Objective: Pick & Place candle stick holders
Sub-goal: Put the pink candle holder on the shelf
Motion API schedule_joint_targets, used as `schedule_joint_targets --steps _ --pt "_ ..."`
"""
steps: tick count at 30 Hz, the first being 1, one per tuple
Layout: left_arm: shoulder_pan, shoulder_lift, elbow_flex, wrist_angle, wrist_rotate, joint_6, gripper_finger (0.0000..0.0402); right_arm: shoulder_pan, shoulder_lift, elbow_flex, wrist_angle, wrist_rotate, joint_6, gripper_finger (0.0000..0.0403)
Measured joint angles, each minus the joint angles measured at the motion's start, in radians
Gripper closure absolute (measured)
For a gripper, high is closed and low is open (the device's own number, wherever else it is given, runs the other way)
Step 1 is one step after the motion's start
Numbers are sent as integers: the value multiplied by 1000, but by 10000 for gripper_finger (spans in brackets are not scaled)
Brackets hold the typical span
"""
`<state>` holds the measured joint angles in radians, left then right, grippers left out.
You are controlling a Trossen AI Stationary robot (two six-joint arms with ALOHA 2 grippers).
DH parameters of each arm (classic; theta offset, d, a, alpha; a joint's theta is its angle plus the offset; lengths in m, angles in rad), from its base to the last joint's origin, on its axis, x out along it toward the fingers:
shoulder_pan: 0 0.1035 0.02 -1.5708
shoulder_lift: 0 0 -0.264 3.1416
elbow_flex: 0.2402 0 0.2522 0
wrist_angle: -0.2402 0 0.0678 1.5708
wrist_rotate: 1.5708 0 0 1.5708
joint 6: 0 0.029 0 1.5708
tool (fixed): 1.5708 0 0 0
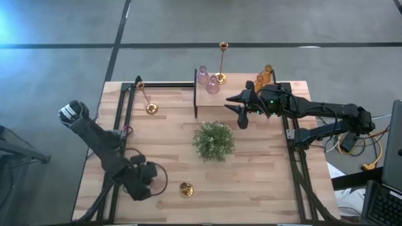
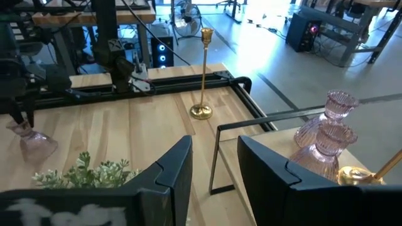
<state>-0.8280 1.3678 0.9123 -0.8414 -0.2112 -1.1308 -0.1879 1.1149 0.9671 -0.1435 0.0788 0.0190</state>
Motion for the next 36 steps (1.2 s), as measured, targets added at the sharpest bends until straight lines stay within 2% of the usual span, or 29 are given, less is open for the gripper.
schedule_joint_targets --steps 9,19,27,36 --pt "135 -56 -8 -25 0 66 370 0 0 -33 0 -1 -3 291" --pt "322 -236 -4 -40 0 181 370 0 0 -38 32 -27 -73 282" --pt "518 -363 0 -38 22 294 370 21 0 -38 41 -34 -166 296" --pt "659 -357 126 -31 73 458 370 112 0 -38 100 -23 -304 316"
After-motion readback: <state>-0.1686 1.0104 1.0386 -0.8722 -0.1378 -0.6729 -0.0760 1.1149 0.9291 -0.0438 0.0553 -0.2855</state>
